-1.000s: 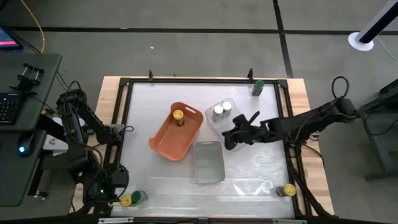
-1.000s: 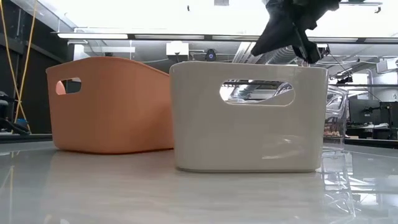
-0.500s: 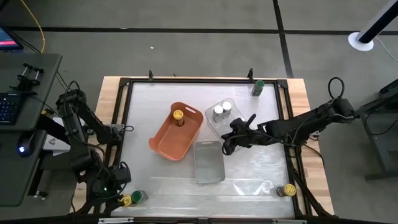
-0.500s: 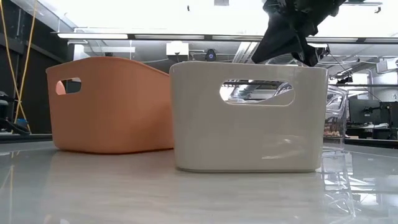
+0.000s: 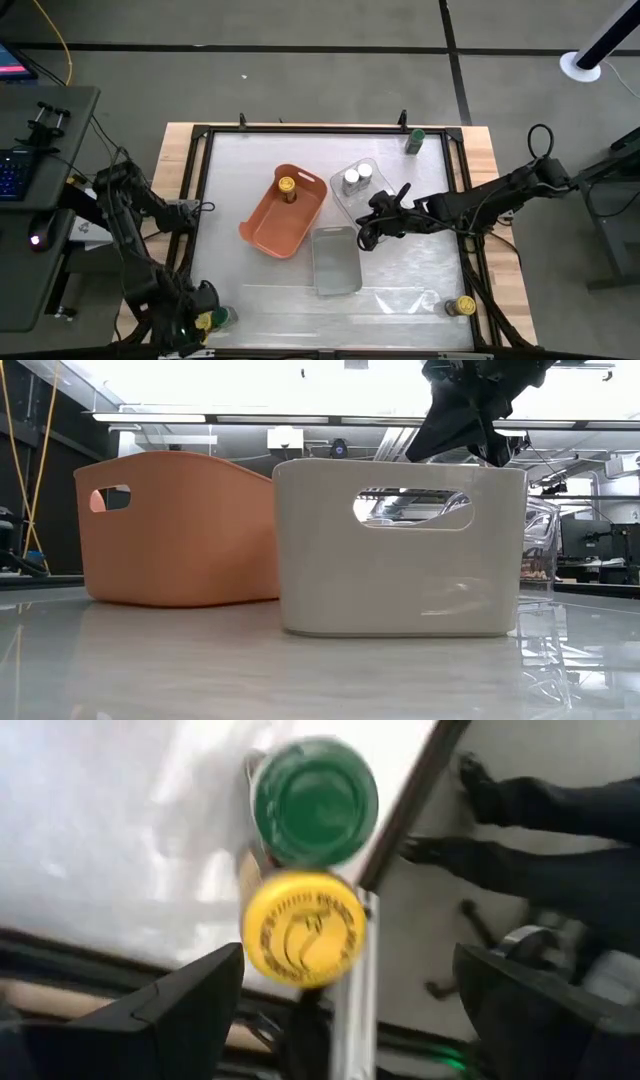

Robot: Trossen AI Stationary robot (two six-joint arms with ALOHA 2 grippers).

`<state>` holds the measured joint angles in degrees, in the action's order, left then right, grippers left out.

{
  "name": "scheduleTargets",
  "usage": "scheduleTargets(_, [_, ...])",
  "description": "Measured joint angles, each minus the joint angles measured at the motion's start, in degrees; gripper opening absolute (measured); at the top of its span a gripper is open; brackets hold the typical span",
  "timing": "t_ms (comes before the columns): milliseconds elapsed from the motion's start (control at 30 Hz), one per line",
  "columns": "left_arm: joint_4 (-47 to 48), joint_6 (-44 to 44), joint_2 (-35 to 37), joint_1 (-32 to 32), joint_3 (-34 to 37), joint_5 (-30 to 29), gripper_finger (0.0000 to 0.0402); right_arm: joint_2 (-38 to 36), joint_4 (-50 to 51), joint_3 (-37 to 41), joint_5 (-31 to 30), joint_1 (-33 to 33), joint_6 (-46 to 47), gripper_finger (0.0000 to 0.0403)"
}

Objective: Sort spices by type
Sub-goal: Put the yellow seasoning bottle into the orange bin

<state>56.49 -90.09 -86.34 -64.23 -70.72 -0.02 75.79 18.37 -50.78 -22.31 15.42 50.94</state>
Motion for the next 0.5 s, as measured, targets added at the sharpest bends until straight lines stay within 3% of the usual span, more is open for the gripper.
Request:
scheduleTargets(200, [10.87,5.97,-7.05,-0.79,-7.03,-3.69,0.0346,0.0,0.09,0.0,0.22,-0.02,0.0,0.0001])
scheduleTargets(500, [11.32,6.74,-10.04,-3.55,-8.18,-4.81,0.0346,0.0,0.19,0.0,0.2,0.0,0.02,0.0001])
